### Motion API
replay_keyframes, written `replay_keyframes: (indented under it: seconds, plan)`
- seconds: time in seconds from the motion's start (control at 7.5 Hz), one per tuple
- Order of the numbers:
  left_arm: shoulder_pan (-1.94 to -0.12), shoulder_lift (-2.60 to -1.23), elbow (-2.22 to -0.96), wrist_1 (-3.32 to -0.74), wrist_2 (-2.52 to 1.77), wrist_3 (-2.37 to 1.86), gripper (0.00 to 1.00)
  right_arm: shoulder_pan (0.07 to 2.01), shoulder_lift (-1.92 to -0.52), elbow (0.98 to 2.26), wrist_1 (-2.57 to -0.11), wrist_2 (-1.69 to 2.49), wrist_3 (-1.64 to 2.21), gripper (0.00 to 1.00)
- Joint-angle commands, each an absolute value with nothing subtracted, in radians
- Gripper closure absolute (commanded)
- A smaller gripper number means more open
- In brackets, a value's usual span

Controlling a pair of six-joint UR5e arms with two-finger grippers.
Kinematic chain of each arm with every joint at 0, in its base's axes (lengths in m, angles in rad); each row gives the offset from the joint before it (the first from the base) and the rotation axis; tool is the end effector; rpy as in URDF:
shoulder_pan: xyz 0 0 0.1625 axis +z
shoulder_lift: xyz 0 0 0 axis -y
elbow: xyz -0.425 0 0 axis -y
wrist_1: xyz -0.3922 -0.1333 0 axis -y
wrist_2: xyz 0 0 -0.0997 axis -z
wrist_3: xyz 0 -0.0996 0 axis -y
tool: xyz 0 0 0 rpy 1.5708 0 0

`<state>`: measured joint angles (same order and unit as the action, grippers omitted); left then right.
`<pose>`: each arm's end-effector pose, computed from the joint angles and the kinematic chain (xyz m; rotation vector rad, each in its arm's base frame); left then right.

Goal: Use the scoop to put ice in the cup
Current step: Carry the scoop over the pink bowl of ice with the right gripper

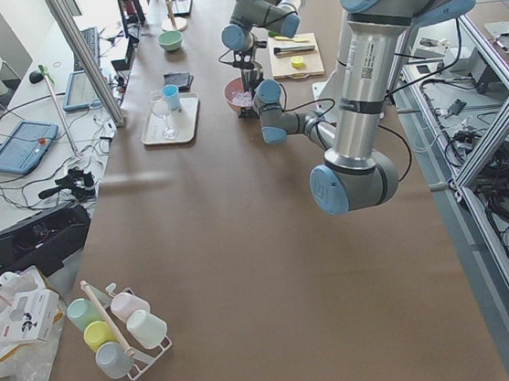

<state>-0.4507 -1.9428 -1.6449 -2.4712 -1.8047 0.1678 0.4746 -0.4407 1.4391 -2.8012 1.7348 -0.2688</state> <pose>0.5145 -0.3714 0.3136 1.1901 0.8540 1.2270 -0.5436 -0.4109 0.1327 -0.2996 -0.0609 -1.3363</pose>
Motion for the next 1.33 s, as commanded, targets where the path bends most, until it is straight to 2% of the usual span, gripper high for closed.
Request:
replay_keyframes:
  seconds: [0.0, 0.27, 0.93, 1.2]
  plan:
    - [-0.449, -1.944, -1.644, -2.473, -1.805, 0.169, 0.02, 0.474, -0.485, 1.520, -2.780, 1.678, -0.279, 1.00]
    - [-0.449, -1.945, -1.641, -2.471, -1.801, 0.167, 0.02, 0.474, -0.521, 1.575, -2.760, 1.690, -0.253, 1.00]
    - [-0.454, -1.956, -1.631, -2.470, -1.796, 0.166, 0.02, 0.449, -0.580, 1.589, -2.640, 1.697, -0.233, 1.00]
    - [-0.457, -1.977, -1.631, -2.459, -1.773, 0.164, 0.02, 0.449, -0.658, 1.694, -2.594, 1.697, -0.236, 1.00]
